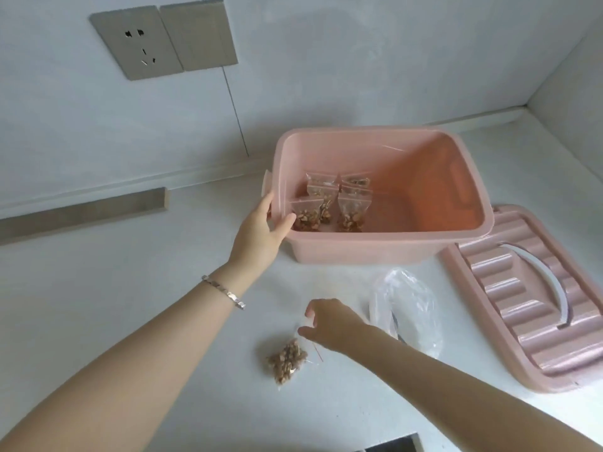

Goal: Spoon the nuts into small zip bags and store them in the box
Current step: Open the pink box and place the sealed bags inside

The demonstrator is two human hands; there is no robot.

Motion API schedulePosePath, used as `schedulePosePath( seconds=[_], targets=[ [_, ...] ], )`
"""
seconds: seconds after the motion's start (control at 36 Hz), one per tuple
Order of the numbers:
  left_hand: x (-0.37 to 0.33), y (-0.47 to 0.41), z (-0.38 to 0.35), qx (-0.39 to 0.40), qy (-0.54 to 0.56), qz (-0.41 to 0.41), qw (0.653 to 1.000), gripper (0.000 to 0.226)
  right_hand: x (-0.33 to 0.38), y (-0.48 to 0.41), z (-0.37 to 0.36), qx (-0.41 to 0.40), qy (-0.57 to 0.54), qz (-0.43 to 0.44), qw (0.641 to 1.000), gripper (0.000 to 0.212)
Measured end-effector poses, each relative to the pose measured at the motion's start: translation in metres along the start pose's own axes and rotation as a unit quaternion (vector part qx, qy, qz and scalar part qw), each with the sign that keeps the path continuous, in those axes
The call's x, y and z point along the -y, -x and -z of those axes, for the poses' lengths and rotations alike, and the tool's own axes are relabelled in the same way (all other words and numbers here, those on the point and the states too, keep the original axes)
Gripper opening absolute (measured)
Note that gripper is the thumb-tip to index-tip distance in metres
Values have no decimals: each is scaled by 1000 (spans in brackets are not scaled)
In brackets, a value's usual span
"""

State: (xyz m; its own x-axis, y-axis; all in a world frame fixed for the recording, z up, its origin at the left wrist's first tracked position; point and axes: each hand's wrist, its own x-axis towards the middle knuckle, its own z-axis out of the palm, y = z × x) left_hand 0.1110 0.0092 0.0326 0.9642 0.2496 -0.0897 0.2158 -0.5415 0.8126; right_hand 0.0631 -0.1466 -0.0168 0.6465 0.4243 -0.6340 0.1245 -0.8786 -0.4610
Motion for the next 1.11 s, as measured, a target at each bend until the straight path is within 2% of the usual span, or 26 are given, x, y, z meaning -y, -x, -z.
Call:
schedulePosePath(
  seconds=[0.08,0.14,0.25,0.33,0.36,0.47,0.64,0.72,0.78,0.83,0.89,0.94,1.03,1.11],
  targets=[
    [-1,3,-2,-12,-11,-9,1000,61,0,-5,-30,2,35,-57,998,36],
    [-1,3,-4,-19,-11,-10,1000,60,-1,-8,-45,10,11,-92,996,30],
    [-1,4,-6,-24,-9,-5,1000,60,-7,-17,-62,-9,-184,-130,974,35],
    [-1,4,-5,-24,2,-3,1000,60,-8,-7,-50,-14,-269,-100,958,16],
    [0,5,-5,-24,6,-1,1000,60,-9,-1,-42,-18,-279,-83,957,17],
    [0,5,-6,-30,19,-2,999,59,-7,29,5,-69,-247,-8,966,22],
    [4,5,-9,-37,42,-1,998,58,1,81,124,-245,-144,100,953,22],
    [5,5,-12,-50,47,2,998,55,1,84,177,-324,-133,105,931,9],
    [5,5,-13,-61,50,10,997,55,-1,67,200,-342,-127,100,926,8],
    [6,5,-14,-69,63,21,995,54,-4,37,210,-319,-108,88,937,7],
    [5,5,-15,-74,76,27,994,54,-11,2,208,-260,-58,64,962,9],
    [4,5,-16,-80,80,31,993,53,-18,-32,196,-191,-53,47,979,13],
    [4,5,-15,-83,79,36,993,53,-24,-72,172,-105,-81,45,990,18],
    [4,4,-15,-83,70,36,993,53,-30,-97,158,-82,-47,41,995,8]
  ],
)
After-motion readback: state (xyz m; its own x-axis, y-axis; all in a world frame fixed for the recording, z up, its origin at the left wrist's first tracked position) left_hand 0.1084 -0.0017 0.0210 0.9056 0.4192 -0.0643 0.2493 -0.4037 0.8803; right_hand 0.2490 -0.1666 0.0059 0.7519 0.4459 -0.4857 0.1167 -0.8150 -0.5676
